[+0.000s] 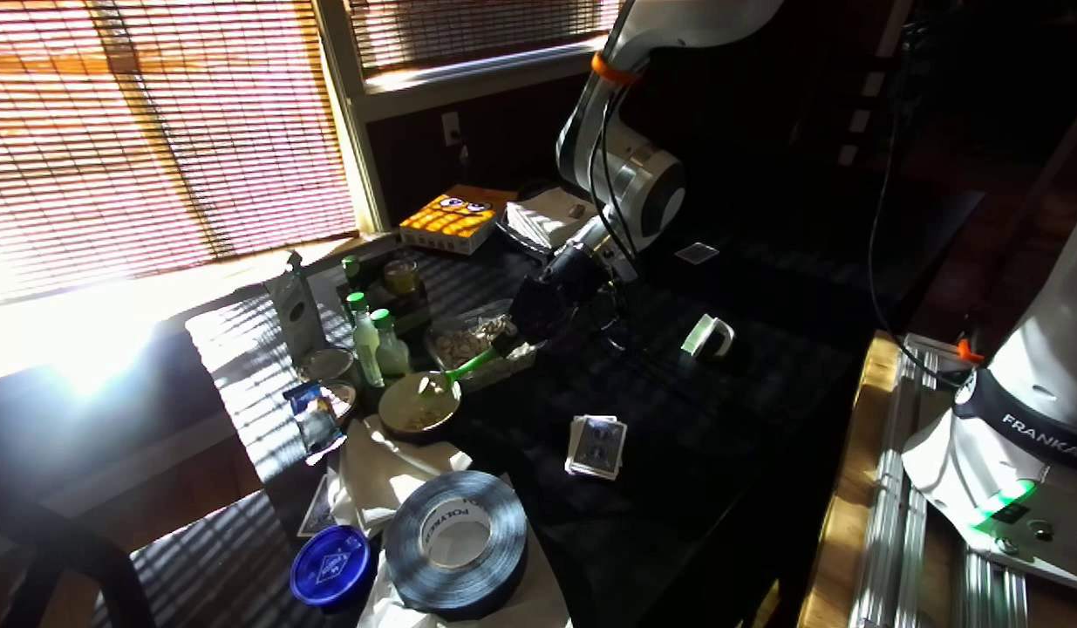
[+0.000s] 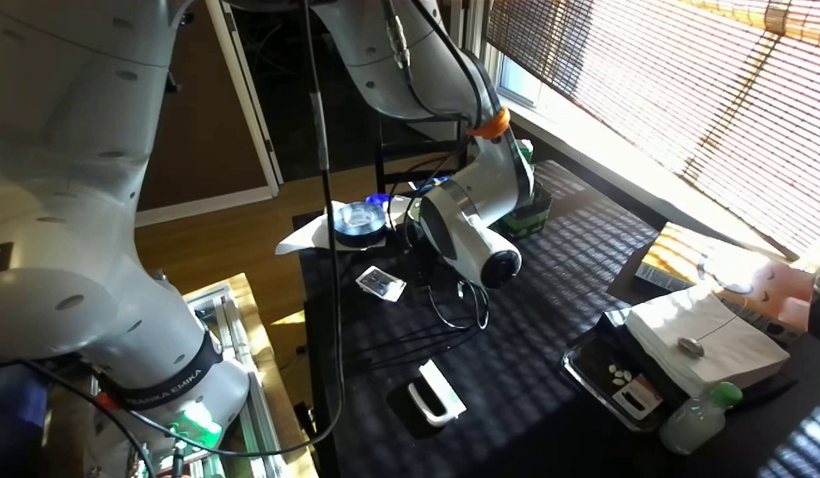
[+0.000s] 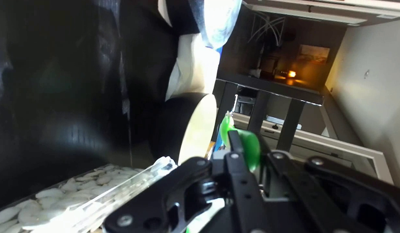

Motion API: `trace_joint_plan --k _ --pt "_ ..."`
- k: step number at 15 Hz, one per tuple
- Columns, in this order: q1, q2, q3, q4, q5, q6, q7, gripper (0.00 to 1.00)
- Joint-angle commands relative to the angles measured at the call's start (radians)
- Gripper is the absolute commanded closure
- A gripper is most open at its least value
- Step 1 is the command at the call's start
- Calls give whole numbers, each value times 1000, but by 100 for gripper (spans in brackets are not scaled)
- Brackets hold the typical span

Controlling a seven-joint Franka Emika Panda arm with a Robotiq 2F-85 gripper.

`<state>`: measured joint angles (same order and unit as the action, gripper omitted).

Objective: Use the green spoon to put some of the contents of the clear lunchbox into the bowl on the left

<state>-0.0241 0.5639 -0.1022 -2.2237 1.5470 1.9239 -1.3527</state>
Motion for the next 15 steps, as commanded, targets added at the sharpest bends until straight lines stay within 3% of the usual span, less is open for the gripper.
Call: trace_joint_plan --k 1,4,13,15 --pt "23 -29 22 -24 105 101 -177 97" --pt "30 -30 32 -24 192 134 -310 97" --pt "33 -47 21 -40 163 149 -750 97" --pt "17 -49 23 -40 176 129 -714 97"
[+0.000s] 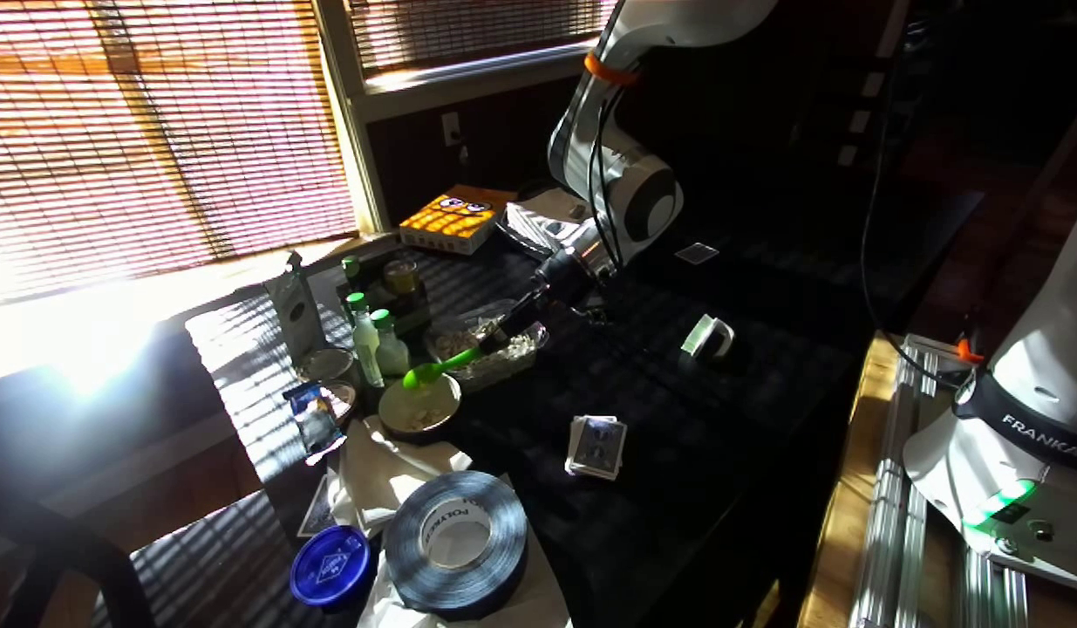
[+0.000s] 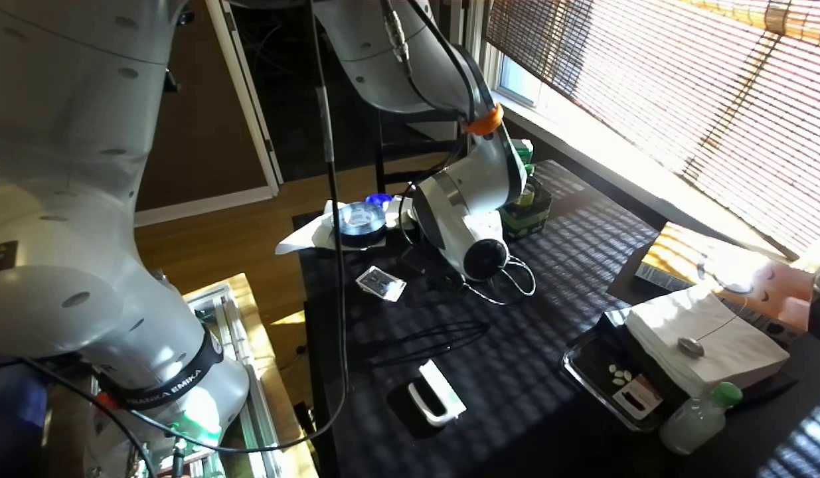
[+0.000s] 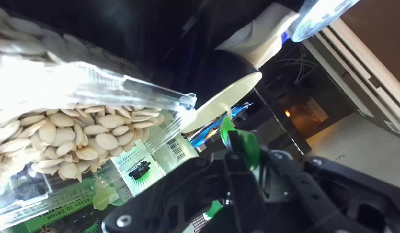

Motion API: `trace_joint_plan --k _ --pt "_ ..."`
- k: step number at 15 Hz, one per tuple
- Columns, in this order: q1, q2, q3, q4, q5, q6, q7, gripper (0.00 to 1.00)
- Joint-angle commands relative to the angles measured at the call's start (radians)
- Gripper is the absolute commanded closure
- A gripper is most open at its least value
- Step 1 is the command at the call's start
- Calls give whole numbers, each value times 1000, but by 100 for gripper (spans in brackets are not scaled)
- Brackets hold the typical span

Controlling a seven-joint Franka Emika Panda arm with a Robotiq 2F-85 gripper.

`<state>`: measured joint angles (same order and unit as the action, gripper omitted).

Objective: Use the green spoon to put some of the contents of the clear lunchbox into the bowl on the left

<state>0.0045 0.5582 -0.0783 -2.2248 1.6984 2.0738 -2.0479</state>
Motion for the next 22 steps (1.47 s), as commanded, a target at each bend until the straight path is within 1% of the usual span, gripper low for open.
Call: trace_joint_plan --k 1,3,5,7,10,13,15,17,20,22 --pt "-17 -47 -1 -41 26 -33 -18 97" --pt "-21 -51 -1 -41 27 -41 -7 97" --pt "-30 -59 -5 -41 44 -39 48 97" --pt "-38 -67 -22 -37 50 -9 166 97" --pt "-51 -76 -59 -32 18 22 322 97" --pt "-56 -77 -82 -30 23 81 439 97" --pt "-45 -70 -91 -26 17 146 490 97" --pt "-28 -63 -97 -25 -3 243 541 97" --pt "-9 -56 -103 -29 -71 393 644 97" --pt "-13 -68 -105 -26 -109 433 700 97"
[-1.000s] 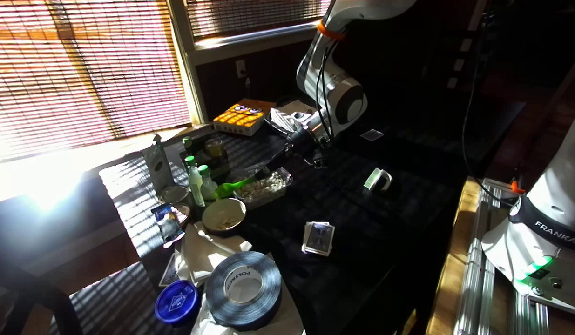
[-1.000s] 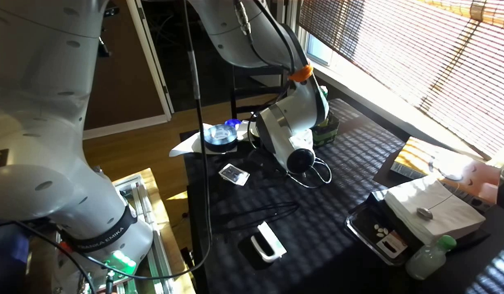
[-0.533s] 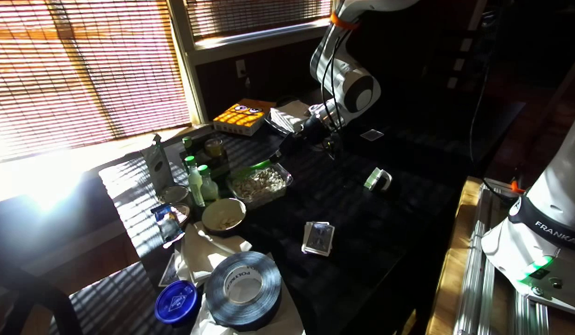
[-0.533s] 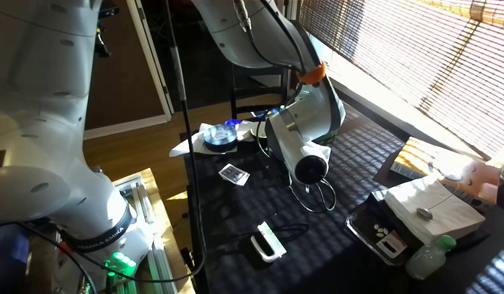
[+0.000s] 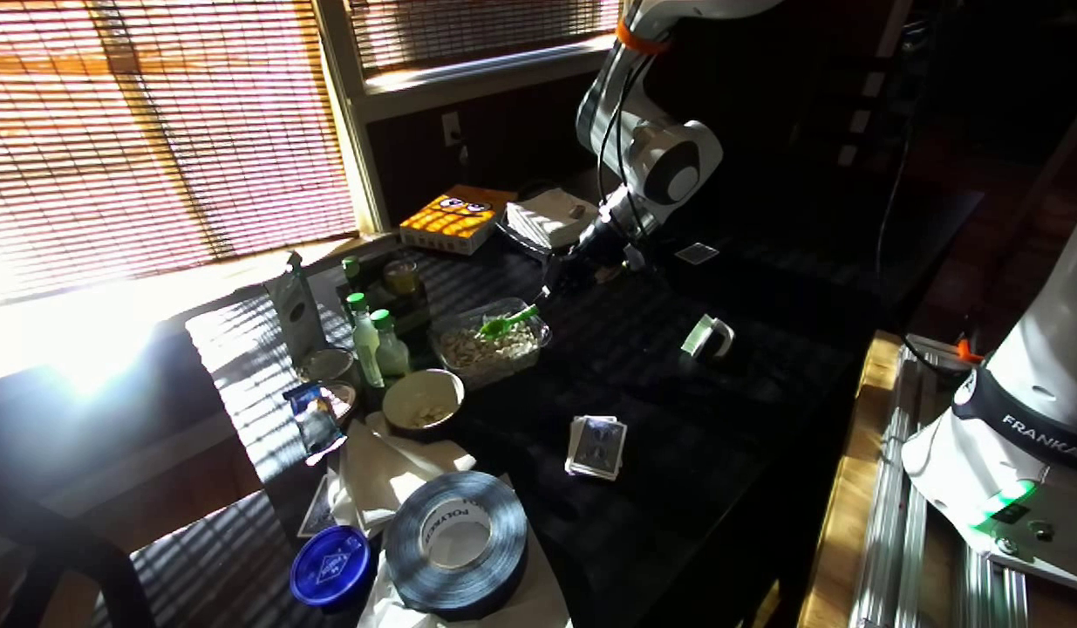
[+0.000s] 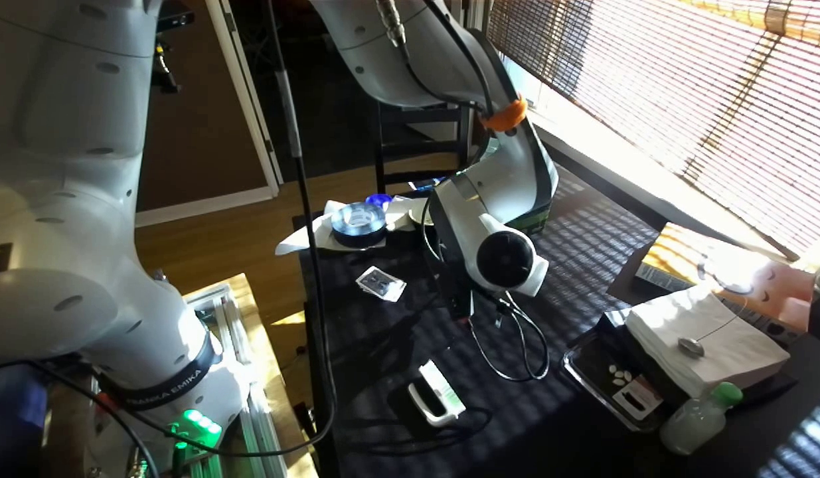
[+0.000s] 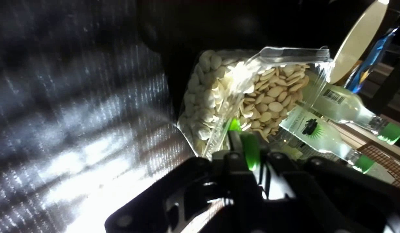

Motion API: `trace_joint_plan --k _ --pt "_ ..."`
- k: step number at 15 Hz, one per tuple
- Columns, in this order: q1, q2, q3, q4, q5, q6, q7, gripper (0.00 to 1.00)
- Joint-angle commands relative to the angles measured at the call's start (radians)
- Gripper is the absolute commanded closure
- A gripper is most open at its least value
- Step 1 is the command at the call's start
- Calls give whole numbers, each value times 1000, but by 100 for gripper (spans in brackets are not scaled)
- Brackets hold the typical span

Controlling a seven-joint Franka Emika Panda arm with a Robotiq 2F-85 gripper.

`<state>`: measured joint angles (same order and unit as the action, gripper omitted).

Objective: Use the green spoon to put some of the contents of the clear lunchbox into the bowl on the left

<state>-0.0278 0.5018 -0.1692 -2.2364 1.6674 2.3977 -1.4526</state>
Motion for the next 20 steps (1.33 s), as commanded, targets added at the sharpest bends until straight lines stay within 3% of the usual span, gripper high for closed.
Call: trace_joint_plan --k 1,7,8,9,10,13,15,18,20 --pt "15 -25 -17 -14 -95 130 129 97" --pt "-25 -55 -46 7 -281 277 338 97" --pt "-35 -57 -44 11 -299 286 364 64" --pt "-43 -58 -41 13 -321 298 387 63" --pt "-14 -54 -75 12 -324 310 401 56" --pt "-11 -76 -82 1 -317 364 401 36" --pt "-20 -115 -60 -7 -253 383 319 24" --pt "-40 -187 -8 -26 -131 310 128 1" --pt "-38 -226 14 -60 -91 221 73 0"
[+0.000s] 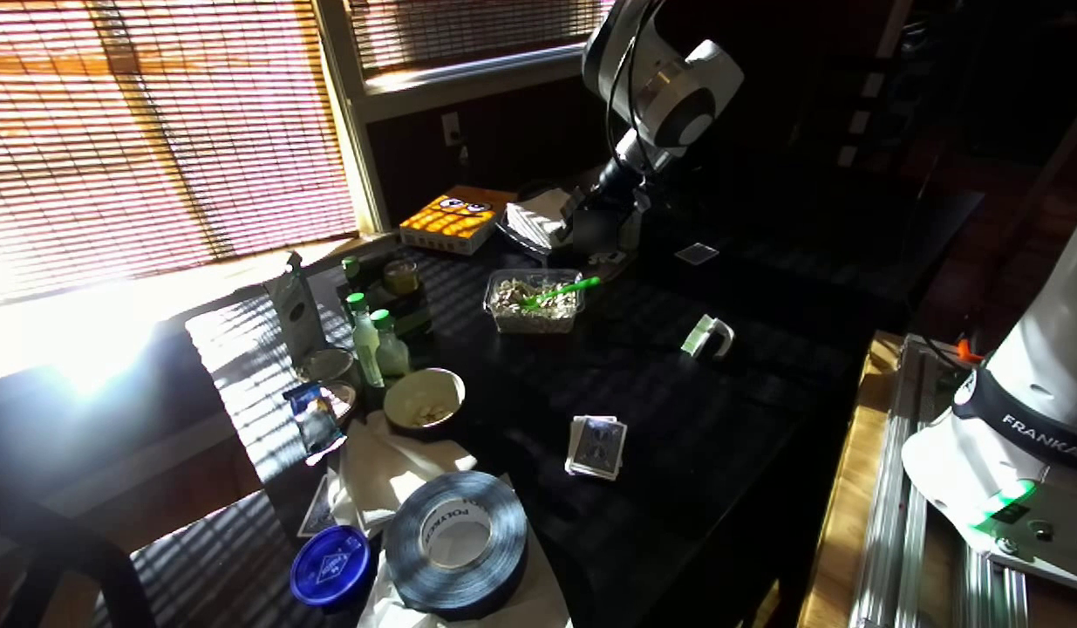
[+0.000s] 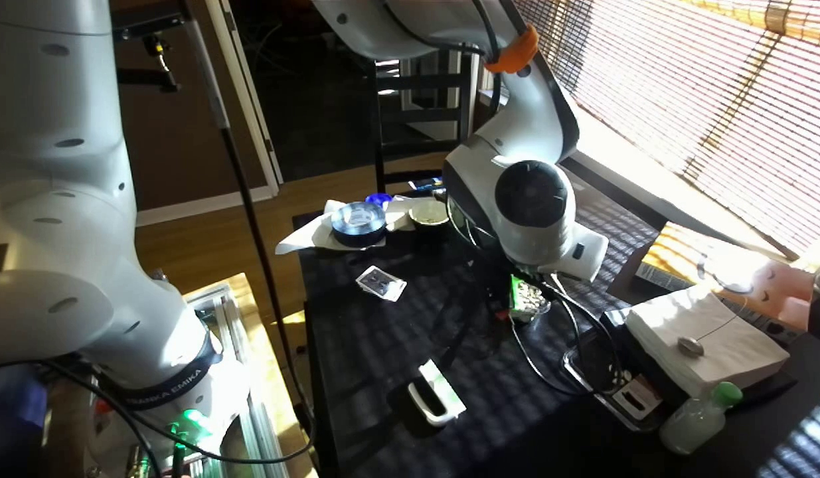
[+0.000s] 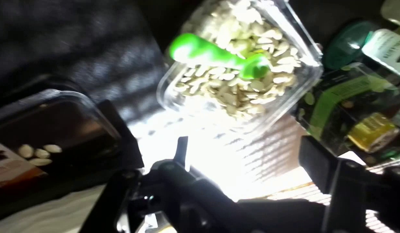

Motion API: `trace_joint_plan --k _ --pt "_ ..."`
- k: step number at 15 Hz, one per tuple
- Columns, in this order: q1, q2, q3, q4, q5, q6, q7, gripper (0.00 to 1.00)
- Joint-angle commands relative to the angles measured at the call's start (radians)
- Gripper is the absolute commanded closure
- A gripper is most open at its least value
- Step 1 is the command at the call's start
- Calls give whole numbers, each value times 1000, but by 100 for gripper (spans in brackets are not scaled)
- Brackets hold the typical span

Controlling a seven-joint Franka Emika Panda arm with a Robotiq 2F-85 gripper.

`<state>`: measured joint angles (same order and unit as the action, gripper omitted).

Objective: Use the green spoon to put some of the contents of the clear lunchbox into the bowl on the left

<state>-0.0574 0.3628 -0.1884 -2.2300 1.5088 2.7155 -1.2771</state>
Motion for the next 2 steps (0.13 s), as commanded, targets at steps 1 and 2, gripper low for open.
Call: trace_joint_plan --k 1,2 --pt "-8 -89 44 -85 70 -152 -109 0" --pt "-10 -79 55 -93 82 -207 -128 0"
